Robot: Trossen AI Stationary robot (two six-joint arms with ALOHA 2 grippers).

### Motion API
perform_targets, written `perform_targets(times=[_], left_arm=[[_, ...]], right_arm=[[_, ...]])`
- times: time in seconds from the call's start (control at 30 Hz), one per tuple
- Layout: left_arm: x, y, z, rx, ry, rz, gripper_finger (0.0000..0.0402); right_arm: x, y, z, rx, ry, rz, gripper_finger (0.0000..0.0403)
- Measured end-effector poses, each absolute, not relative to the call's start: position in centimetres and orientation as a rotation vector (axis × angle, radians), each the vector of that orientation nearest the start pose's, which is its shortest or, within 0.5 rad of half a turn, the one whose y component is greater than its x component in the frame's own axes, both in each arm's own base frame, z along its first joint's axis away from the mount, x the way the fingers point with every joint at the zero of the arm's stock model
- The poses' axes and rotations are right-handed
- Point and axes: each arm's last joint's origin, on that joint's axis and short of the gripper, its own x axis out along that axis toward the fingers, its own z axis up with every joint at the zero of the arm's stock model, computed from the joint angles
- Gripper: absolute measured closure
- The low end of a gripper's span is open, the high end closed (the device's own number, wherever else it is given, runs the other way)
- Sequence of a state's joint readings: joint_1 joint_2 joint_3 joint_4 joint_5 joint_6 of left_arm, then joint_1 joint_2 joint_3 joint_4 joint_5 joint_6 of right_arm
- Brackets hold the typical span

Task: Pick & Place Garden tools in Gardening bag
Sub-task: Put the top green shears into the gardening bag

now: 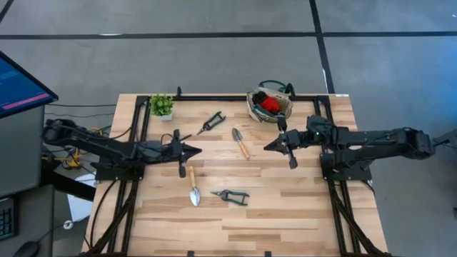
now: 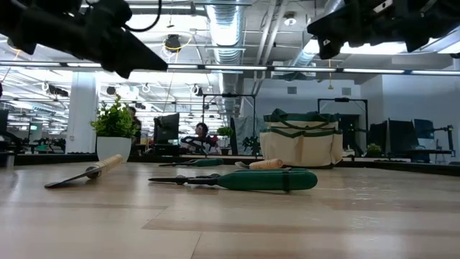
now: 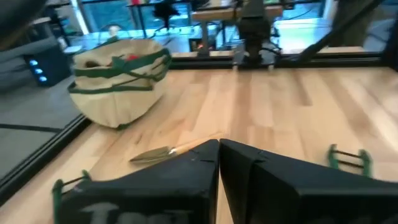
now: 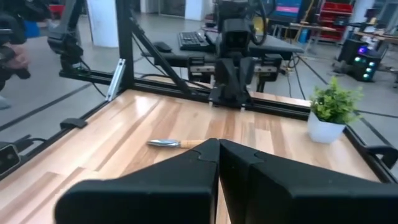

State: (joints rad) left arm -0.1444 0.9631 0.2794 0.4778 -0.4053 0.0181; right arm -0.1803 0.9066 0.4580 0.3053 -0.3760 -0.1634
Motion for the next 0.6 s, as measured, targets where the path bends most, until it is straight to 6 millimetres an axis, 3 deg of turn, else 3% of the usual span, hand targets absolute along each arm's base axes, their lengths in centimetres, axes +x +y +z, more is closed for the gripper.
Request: perform_targets(times=[0.3, 0.6], left_arm=[[19.4, -1.6, 18.9, 0.076, 0.201, 0.266, 0.0399], [19.4, -1.6, 18.9, 0.08, 0.201, 0.266, 0.0399]], right_arm=[[19.3, -4.0, 24.4, -0.12, 0.11, 0.191, 0.0403], [16.4, -4.4, 21.2, -0.137, -0.076, 0.13, 0.0403]])
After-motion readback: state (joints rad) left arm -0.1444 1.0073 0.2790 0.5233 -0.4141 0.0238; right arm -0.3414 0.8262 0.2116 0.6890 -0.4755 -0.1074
